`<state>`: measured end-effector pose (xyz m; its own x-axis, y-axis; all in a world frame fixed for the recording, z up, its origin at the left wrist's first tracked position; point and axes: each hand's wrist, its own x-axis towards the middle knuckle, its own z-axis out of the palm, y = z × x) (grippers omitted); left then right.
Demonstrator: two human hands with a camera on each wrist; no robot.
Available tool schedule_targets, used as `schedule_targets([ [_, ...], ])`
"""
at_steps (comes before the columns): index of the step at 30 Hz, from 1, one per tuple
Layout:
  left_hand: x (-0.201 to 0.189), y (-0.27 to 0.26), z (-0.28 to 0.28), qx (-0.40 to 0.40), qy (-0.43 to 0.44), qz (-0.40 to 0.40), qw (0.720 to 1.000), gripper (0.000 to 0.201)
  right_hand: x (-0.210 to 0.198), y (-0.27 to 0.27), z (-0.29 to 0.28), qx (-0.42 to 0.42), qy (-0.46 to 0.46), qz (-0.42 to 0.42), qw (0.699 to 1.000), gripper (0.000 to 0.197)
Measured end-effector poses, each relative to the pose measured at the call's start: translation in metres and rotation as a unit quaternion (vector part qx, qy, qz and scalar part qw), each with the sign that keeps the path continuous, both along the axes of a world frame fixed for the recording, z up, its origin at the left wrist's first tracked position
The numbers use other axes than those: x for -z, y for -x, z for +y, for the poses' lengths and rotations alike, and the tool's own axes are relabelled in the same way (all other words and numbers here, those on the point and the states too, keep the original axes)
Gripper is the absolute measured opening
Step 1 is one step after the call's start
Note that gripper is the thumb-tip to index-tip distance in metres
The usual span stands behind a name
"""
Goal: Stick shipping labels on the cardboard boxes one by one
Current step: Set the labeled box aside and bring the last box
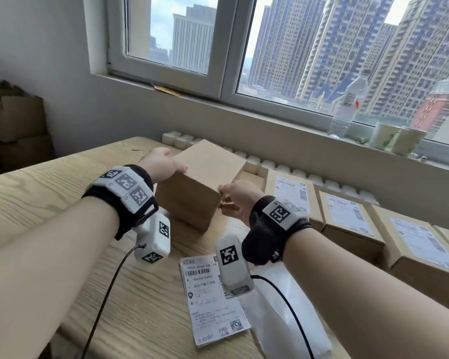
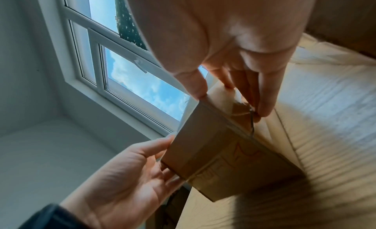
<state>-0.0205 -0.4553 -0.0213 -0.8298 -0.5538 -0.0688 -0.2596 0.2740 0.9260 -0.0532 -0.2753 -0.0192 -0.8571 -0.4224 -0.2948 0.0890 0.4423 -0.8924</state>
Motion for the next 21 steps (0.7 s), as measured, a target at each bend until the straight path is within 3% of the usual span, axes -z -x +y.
schedule_targets([
  [2,-0.012,-0.008,0.006,-0.022,-0.025,0.034,0.999,0.102,-0.009,-0.005,0.003,0.009,0.056,0.022,0.998,0.011],
  [5,-0.039,-0.024,0.018,-0.036,-0.046,0.117,0.991,0.088,-0.036,-0.012,0.015,0.038,0.173,0.041,0.983,0.04],
  [6,-0.062,-0.043,0.044,-0.016,-0.055,0.145,0.988,0.08,-0.059,-0.033,0.046,0.061,0.195,0.079,0.976,0.042],
  [10,-0.075,-0.054,0.058,0.006,-0.097,0.196,0.976,0.052,-0.074,-0.028,0.065,0.056,0.198,0.091,0.974,0.013],
  [15,-0.081,-0.062,0.075,0.023,-0.142,0.23,0.963,0.079,-0.08,-0.035,0.076,0.07,0.159,0.146,0.974,0.044],
  [21,-0.102,-0.077,0.162,0.099,-0.08,0.223,0.966,0.084,-0.102,-0.073,0.18,0.155,0.152,0.222,0.95,0.044],
])
